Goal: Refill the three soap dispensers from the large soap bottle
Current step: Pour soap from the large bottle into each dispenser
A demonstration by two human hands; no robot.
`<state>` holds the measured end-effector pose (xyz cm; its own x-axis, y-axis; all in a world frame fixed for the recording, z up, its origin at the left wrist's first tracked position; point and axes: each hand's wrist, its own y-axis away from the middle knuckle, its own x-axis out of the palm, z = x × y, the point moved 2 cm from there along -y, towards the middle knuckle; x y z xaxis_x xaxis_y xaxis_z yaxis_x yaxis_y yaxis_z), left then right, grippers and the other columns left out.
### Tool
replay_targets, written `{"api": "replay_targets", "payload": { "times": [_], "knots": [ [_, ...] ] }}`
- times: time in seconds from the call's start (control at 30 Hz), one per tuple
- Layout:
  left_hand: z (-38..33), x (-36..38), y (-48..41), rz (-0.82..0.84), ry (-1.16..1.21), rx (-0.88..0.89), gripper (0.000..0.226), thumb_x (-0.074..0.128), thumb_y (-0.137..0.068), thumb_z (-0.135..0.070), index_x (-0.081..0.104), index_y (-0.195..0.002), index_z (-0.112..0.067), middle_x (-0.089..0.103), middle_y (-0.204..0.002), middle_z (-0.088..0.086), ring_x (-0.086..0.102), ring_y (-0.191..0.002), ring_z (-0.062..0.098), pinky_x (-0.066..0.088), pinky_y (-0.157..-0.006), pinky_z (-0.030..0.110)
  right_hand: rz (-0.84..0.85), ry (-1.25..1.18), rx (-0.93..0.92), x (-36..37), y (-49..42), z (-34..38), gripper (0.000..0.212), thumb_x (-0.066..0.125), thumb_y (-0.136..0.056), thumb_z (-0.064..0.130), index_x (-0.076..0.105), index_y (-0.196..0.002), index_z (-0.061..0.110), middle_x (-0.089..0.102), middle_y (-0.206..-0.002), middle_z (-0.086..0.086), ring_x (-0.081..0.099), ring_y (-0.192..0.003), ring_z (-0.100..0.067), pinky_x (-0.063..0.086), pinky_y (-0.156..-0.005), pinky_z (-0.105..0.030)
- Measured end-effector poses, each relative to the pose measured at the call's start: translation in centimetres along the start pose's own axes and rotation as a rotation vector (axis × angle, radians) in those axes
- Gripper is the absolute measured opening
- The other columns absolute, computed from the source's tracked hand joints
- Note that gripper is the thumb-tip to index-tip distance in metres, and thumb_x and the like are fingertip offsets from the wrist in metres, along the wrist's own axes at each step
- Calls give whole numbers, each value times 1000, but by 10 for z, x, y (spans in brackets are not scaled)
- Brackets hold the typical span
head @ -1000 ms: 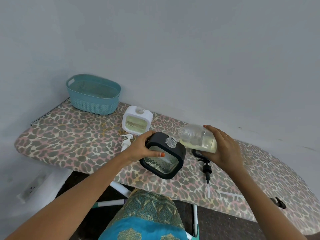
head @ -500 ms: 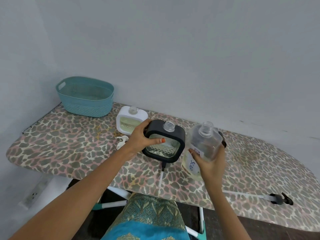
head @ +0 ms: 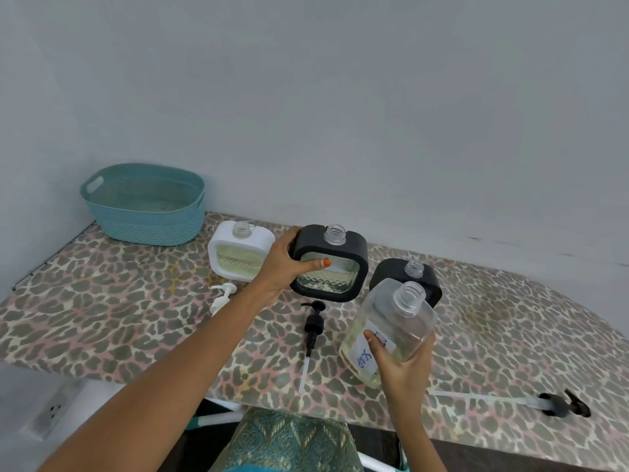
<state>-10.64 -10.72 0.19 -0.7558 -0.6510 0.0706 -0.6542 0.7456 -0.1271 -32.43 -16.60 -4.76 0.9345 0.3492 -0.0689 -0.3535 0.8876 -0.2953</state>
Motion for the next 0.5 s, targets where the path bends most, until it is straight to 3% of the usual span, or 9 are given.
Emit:
{"api": "replay_targets", "payload": {
  "times": [0.17,0.3,0.37,0.43,0.5],
  "knots": [
    [16,4,-22,17,3,-54,49,77,-66,-2,55,-104,-22,64,-106,3,61,-101,20,51,-88,32,-24,-10,2,1,0,0,71,77,-49,52,39,-107,67,53,-118,15,55,-108,4,47,-87,-10],
    [29,6,-26,37,-73,-62,53,78,-66,-2,52,-99,-33,61,-101,-8,60,-95,7,53,-78,15,-17,-3,-4,1,0,-4,77,77,-46,61,39,-113,59,56,-119,4,56,-113,-15,49,-94,-29],
    [38,5,-28,24,-86,-78,54,79,-65,-3,52,-99,-34,61,-103,-7,60,-99,12,52,-84,21,-18,12,9,2,1,-5,82,77,-44,61,37,-116,52,54,-121,-2,54,-116,-21,46,-97,-38],
    [46,2,-30,13,-83,-103,55,81,-64,-5,52,-102,-32,62,-107,-2,59,-106,20,50,-92,34,-32,16,14,2,1,-5,80,75,-43,69,37,-114,61,54,-121,0,54,-115,-17,46,-96,-35],
    [50,0,-32,10,-84,-119,56,83,-61,-9,53,-102,-32,62,-110,2,59,-108,22,49,-95,38,-40,14,17,1,0,-4,75,77,-43,64,37,-107,70,55,-120,6,56,-110,-7,48,-91,-24]
  ]
}}
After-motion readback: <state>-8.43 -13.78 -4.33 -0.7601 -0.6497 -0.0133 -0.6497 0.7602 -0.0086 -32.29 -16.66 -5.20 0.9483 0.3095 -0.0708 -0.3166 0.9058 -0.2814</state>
